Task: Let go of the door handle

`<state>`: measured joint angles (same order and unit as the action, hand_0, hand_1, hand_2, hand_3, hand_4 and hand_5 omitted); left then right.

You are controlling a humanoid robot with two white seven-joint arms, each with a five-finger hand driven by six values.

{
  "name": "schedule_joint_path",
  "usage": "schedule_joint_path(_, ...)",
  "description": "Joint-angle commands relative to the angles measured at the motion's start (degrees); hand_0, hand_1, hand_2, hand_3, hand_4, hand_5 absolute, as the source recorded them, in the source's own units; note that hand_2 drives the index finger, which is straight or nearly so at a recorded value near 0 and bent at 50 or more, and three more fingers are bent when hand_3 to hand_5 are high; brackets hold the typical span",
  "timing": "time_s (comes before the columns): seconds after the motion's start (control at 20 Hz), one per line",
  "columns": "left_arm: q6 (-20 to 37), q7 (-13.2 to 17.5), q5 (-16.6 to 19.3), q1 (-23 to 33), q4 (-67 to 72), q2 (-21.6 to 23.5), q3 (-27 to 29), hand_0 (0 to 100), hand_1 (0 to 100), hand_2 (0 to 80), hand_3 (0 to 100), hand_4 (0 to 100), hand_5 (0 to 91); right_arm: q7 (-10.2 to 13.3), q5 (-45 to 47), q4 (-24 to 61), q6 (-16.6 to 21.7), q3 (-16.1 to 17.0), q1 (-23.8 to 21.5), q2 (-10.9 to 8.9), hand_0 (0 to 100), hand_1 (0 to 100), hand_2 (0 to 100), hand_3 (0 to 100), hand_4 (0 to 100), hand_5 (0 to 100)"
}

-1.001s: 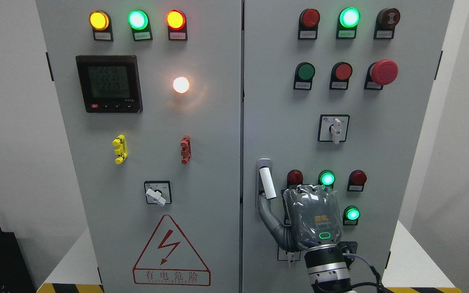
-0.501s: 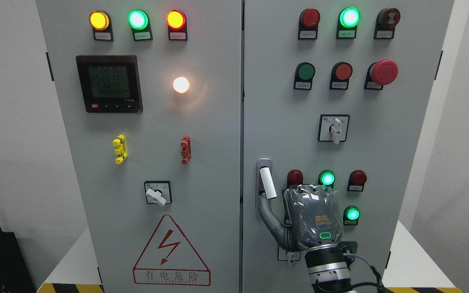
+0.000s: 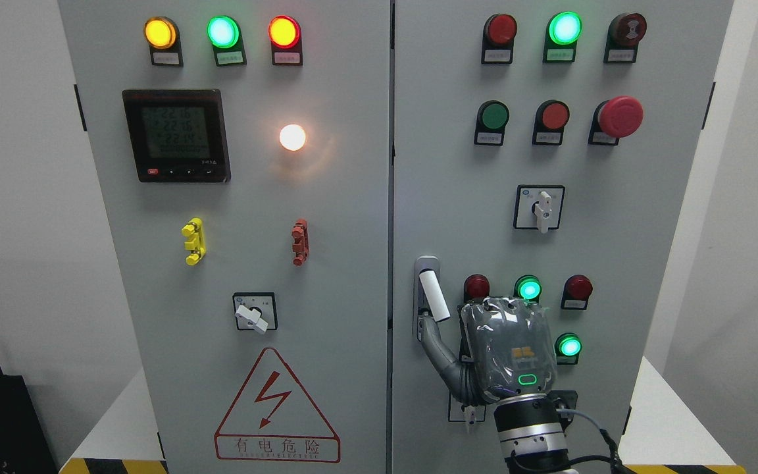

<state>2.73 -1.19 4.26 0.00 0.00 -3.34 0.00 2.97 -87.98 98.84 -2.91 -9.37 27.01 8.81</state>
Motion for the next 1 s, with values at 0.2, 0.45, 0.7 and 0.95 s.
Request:
schedule_joint_path(0.2,-0.01,0.05,0.05,-0.17,0.61,0.0,0.09,12,39,0.0,0,0,0.0,0.11,0.01,0.04,0.01,0.06,-0.03,-0.02,54,7,100,100,100,97)
schedule_joint_path(0.45,-0.01,0.05,0.05,-0.17,0.53,0.0,0.09,12,39,0.0,0,0,0.0,0.2,0.09,-0.05,-0.43,0.14,-0.03,-0.1,54,8,100,100,100,97)
schedule_joint_path(0.7,-0.01,0.05,0.05,-0.09,0.53,0.0,0.09,12,39,0.0,0,0,0.0,0.11,0.09,-0.05,-0.43,0.15,-0.03,-0.1,54,8,100,100,100,97)
schedule_joint_path(0.95,0.0,0.05,0.05,-0.17,0.61,0.0,0.09,12,39,0.0,0,0,0.0,0.11,0.09,-0.05,-0.87,0.15,0.06,-0.1,55,8,100,100,100,97)
